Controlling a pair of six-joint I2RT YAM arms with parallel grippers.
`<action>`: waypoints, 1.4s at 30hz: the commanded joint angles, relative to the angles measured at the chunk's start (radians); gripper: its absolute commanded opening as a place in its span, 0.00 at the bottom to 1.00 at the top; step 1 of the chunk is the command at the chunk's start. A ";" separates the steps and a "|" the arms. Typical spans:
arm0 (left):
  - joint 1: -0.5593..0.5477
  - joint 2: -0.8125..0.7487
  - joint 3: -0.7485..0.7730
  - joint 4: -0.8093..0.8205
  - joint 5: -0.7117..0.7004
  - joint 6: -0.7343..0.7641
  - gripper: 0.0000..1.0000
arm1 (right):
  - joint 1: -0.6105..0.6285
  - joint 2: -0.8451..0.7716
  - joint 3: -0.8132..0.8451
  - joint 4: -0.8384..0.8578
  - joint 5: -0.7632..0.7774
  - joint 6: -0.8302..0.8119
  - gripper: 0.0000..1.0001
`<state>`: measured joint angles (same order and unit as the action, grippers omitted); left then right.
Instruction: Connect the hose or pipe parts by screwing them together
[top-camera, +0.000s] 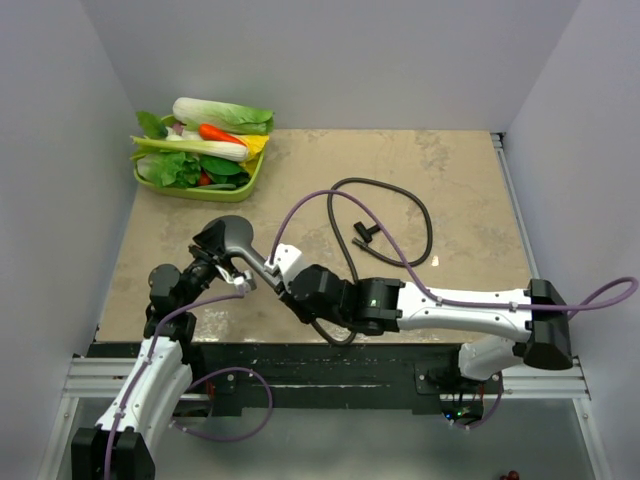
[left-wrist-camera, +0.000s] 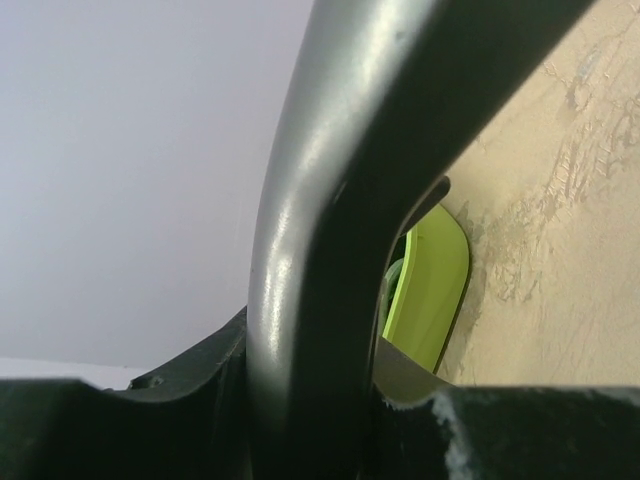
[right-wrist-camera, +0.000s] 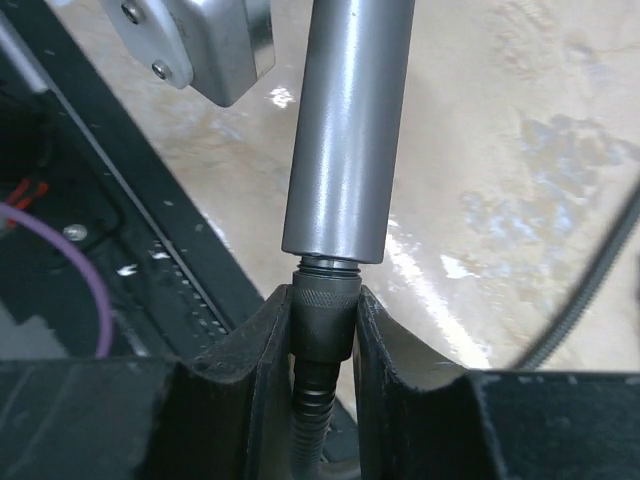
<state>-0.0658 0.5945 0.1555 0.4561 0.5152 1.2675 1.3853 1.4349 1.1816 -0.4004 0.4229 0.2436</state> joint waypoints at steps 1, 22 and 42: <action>-0.005 -0.013 0.055 0.099 0.049 -0.022 0.00 | -0.081 -0.068 -0.051 0.193 -0.307 0.092 0.00; -0.005 -0.012 0.064 0.104 0.059 -0.011 0.00 | -0.443 0.004 -0.490 1.275 -1.148 0.774 0.00; -0.005 -0.012 0.062 0.105 0.049 -0.010 0.00 | -0.569 0.086 -0.409 0.923 -1.152 0.450 0.94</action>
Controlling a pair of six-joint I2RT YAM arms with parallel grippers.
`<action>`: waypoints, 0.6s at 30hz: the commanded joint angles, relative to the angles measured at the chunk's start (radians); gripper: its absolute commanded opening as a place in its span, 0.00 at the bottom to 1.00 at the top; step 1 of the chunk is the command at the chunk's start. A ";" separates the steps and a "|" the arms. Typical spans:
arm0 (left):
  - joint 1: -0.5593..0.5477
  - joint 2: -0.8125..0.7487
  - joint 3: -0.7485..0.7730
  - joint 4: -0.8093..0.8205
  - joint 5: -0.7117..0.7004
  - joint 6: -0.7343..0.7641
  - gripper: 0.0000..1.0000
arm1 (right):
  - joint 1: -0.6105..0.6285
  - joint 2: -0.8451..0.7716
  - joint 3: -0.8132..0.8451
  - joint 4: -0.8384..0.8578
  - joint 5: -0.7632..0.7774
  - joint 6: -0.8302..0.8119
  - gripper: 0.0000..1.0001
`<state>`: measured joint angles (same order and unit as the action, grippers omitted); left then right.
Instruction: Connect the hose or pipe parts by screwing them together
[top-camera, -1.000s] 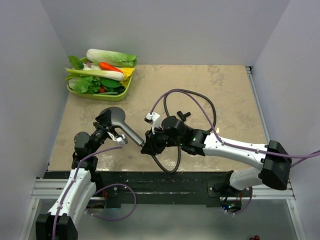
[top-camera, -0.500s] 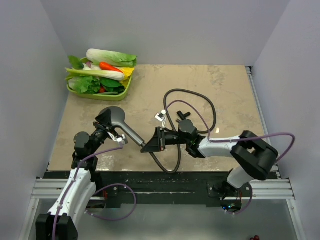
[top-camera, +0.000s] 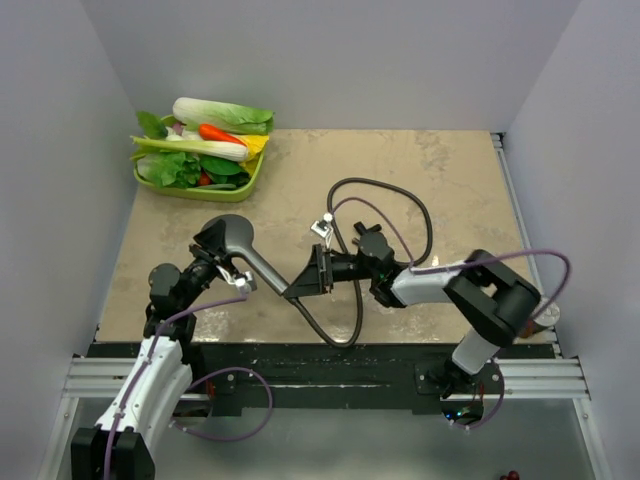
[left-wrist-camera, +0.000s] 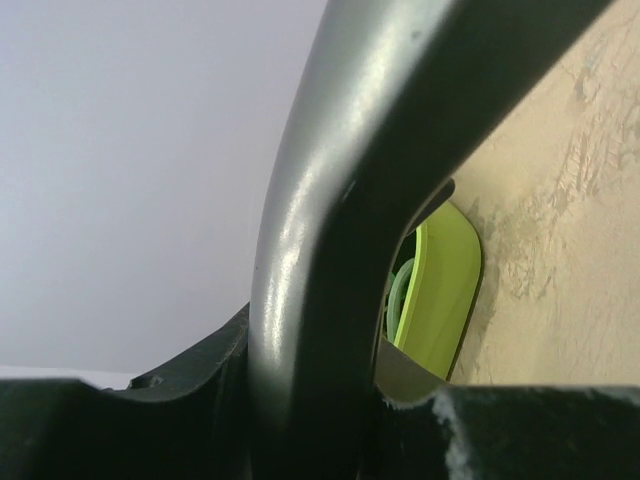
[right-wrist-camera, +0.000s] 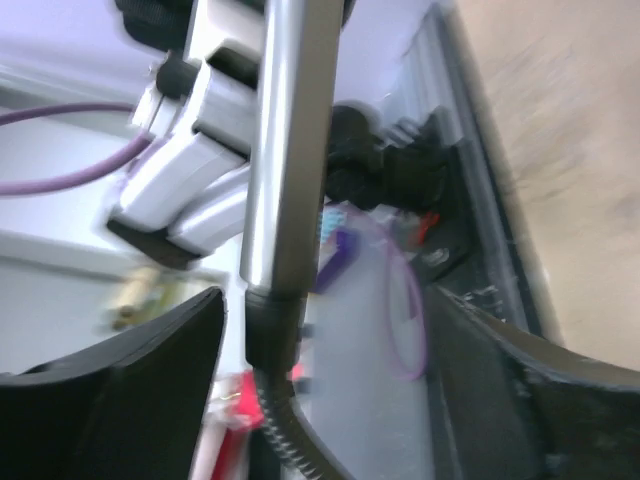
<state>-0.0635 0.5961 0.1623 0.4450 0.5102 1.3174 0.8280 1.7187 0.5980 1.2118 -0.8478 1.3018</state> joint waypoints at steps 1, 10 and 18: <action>-0.007 -0.013 0.057 0.116 0.054 -0.061 0.00 | -0.006 -0.224 0.239 -0.875 0.183 -0.710 0.98; -0.007 -0.010 0.046 0.123 0.053 -0.061 0.00 | 0.118 -0.395 0.572 -1.540 0.677 -1.064 0.99; -0.007 -0.004 0.045 0.132 0.056 -0.061 0.00 | 0.486 -0.314 0.727 -1.798 1.139 -1.118 0.91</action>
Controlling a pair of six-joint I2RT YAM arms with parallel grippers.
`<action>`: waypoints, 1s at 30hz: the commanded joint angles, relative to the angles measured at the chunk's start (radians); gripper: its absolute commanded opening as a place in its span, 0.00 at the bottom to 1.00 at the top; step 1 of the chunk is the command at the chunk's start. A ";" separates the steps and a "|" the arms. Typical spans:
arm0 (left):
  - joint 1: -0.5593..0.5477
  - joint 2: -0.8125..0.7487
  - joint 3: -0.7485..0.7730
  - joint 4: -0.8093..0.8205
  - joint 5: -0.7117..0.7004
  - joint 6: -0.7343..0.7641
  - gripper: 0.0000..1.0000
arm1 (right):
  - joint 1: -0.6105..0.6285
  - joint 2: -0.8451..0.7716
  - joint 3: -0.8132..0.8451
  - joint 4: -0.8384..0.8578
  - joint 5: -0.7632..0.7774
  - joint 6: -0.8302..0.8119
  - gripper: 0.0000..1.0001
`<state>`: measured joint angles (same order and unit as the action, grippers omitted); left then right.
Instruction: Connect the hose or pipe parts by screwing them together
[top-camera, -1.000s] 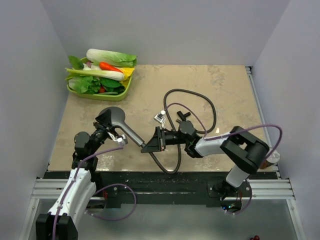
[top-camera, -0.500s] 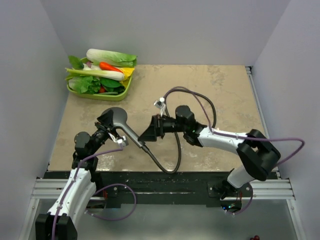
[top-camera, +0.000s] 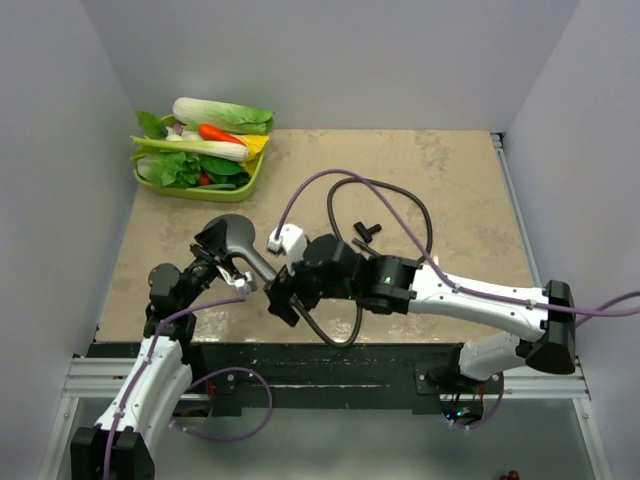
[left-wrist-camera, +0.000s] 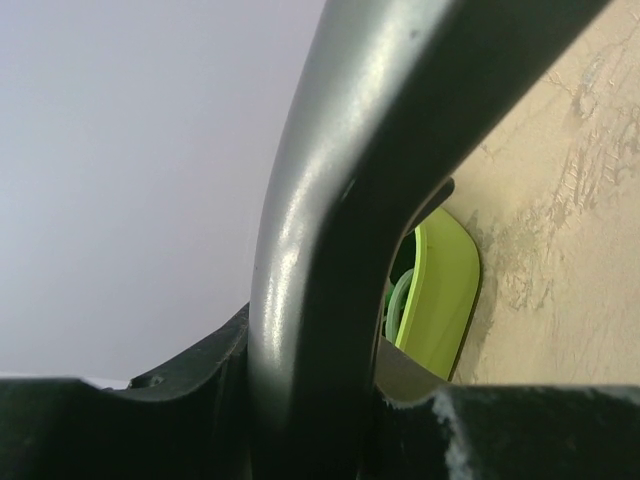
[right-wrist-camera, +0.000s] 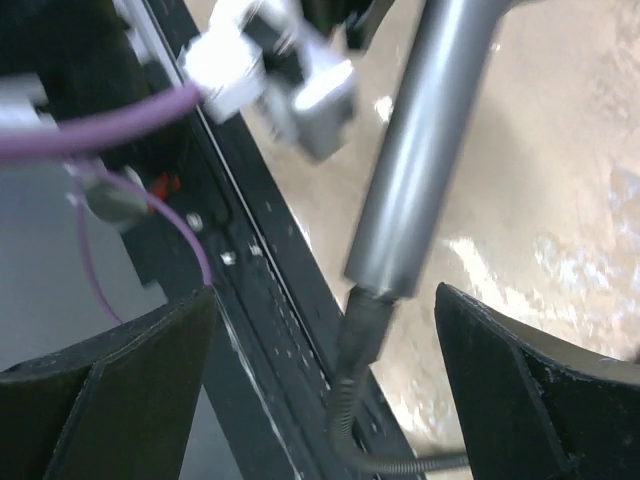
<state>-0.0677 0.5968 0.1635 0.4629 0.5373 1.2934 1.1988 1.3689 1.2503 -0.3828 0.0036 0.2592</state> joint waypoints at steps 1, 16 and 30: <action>-0.003 -0.005 0.045 0.114 0.029 -0.037 0.00 | 0.140 0.067 0.102 -0.217 0.350 -0.075 0.90; -0.003 -0.019 0.045 0.097 0.026 -0.039 0.00 | 0.360 0.378 0.276 -0.366 0.852 -0.094 0.56; -0.003 -0.025 0.037 0.103 0.030 -0.042 0.00 | 0.351 0.268 0.163 -0.199 0.664 -0.092 0.00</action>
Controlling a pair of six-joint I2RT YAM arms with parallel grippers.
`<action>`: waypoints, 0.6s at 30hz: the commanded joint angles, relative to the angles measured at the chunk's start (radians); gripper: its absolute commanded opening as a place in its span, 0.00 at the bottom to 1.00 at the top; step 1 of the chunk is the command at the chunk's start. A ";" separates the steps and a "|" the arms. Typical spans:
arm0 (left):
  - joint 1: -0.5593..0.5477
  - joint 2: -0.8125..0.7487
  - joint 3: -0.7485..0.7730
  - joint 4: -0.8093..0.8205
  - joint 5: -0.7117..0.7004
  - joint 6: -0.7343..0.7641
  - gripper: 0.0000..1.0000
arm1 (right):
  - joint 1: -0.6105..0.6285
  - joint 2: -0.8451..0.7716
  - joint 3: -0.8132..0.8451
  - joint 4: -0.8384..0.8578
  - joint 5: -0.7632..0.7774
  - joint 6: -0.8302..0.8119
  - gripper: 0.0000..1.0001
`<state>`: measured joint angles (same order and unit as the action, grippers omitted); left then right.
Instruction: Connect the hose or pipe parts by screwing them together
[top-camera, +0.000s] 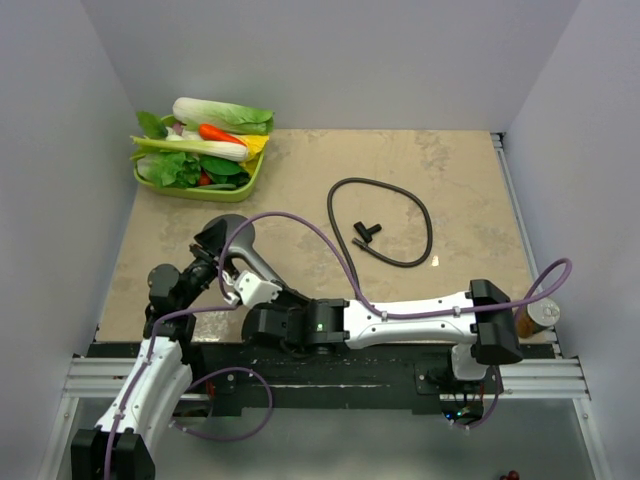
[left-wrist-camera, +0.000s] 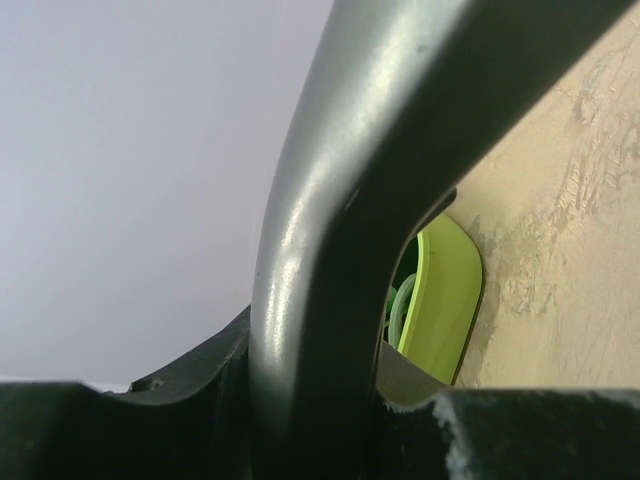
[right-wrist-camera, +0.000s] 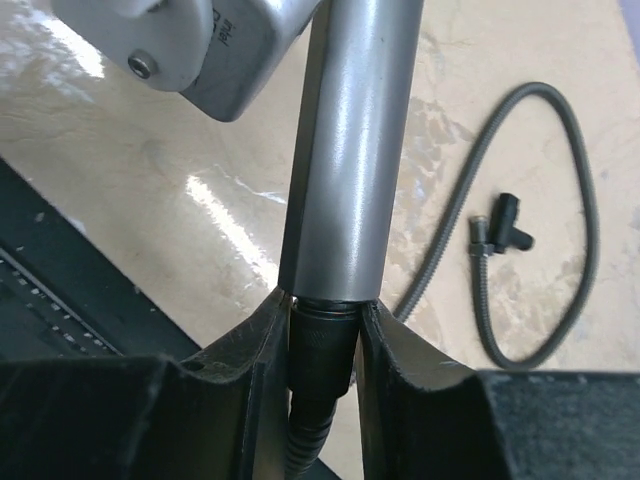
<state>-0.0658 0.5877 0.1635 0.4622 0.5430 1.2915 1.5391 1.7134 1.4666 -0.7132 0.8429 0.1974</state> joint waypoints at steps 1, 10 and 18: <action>-0.005 -0.014 0.037 0.104 0.025 -0.041 0.00 | -0.003 -0.104 -0.066 0.170 -0.259 -0.027 0.00; -0.005 -0.025 0.036 0.105 0.020 -0.043 0.00 | -0.149 -0.251 -0.192 0.374 -0.688 0.066 0.00; -0.005 -0.035 0.033 0.133 0.031 -0.055 0.00 | -0.310 -0.325 -0.377 0.587 -1.054 0.215 0.00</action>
<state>-0.0658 0.5743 0.1635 0.4564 0.5182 1.2518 1.2682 1.4246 1.1694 -0.3531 0.1287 0.3199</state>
